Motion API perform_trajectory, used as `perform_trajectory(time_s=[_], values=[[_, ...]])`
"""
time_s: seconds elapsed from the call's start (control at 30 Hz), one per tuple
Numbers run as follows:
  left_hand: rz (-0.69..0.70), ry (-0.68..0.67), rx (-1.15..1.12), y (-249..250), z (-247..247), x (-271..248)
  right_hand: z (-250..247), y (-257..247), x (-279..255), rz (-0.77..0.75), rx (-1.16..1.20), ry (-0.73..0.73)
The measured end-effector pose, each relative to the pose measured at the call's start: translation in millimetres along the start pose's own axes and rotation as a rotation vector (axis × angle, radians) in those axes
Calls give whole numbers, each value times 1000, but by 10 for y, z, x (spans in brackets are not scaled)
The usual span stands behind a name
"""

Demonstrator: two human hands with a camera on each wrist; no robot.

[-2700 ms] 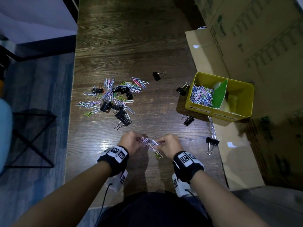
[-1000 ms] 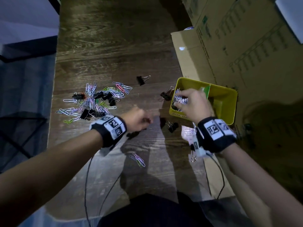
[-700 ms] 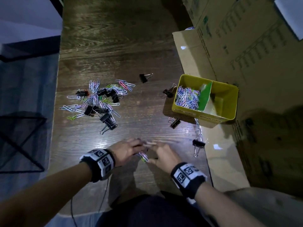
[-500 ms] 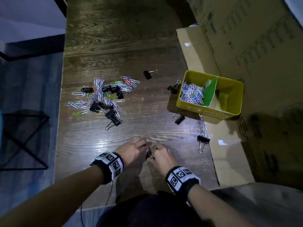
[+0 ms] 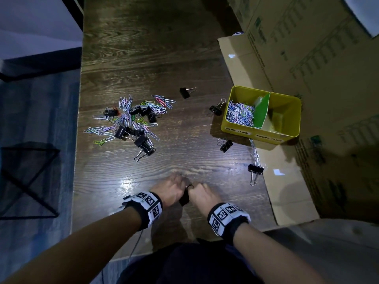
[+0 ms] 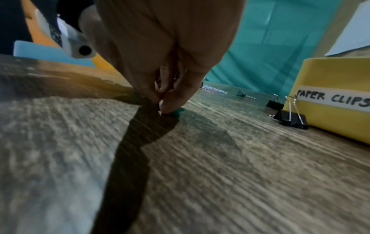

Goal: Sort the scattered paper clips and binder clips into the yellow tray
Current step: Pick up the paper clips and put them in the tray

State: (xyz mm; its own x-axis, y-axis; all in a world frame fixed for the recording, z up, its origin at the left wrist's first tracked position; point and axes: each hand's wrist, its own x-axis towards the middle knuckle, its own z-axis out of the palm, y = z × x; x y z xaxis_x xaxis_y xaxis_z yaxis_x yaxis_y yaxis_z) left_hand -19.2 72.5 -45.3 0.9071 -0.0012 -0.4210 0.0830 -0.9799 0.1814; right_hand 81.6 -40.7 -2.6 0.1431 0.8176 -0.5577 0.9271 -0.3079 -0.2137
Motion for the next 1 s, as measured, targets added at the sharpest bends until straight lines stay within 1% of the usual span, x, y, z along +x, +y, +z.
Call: perform_trajectory(time_s=[0.1, 0.17, 0.2, 0.27, 0.33, 0.37, 0.43, 0.47, 0.57, 0.63, 0.7, 0.77, 0.83, 0.9, 0.93, 1.0], values=[[-88, -33, -13, 17, -97, 35, -44, 1, 22, 8, 25, -36], [-178, 9, -112, -16, -136, 68, -44, 29, 71, 80, 135, -67], [-244, 57, -219, -44, -160, 79, -34, 61, 88, 143, 238, -61], [-386, 122, -470, -113, -196, 77, -34, 140, 70, 282, 510, 20], [-506, 124, -730, -180, -225, 98, -32, 228, 30, 365, 766, 119], [-540, 112, -866, -220, -243, 113, -36, 276, 9, 388, 887, 149], [-576, 86, -1127, -332, -296, 146, -81, 369, -30, 391, 1111, 199], [-590, 91, -1225, -389, -343, 170, -116, 424, -48, 379, 1184, 236], [-604, 190, -1379, -494, -641, 300, -308, 606, -122, 361, 1289, 373], [-558, 266, -1430, -505, -947, 473, -501, 736, -177, 346, 1366, 475], [-454, 312, -1433, -493, -1268, 708, -732, 879, -239, 316, 1425, 594], [-346, 332, -1400, -455, -1560, 979, -984, 1036, -310, 297, 1406, 699], [-284, 353, -1367, -385, -1793, 1289, -1226, 1220, -368, 277, 1358, 786], [-269, 381, -1273, -261, -1991, 1579, -1422, 1428, -353, 265, 1329, 863], [-265, 393, -1199, -187, -2063, 1706, -1497, 1535, -324, 282, 1290, 899], [-264, 387, -983, -58, -2142, 1902, -1617, 1740, -244, 332, 1149, 954]])
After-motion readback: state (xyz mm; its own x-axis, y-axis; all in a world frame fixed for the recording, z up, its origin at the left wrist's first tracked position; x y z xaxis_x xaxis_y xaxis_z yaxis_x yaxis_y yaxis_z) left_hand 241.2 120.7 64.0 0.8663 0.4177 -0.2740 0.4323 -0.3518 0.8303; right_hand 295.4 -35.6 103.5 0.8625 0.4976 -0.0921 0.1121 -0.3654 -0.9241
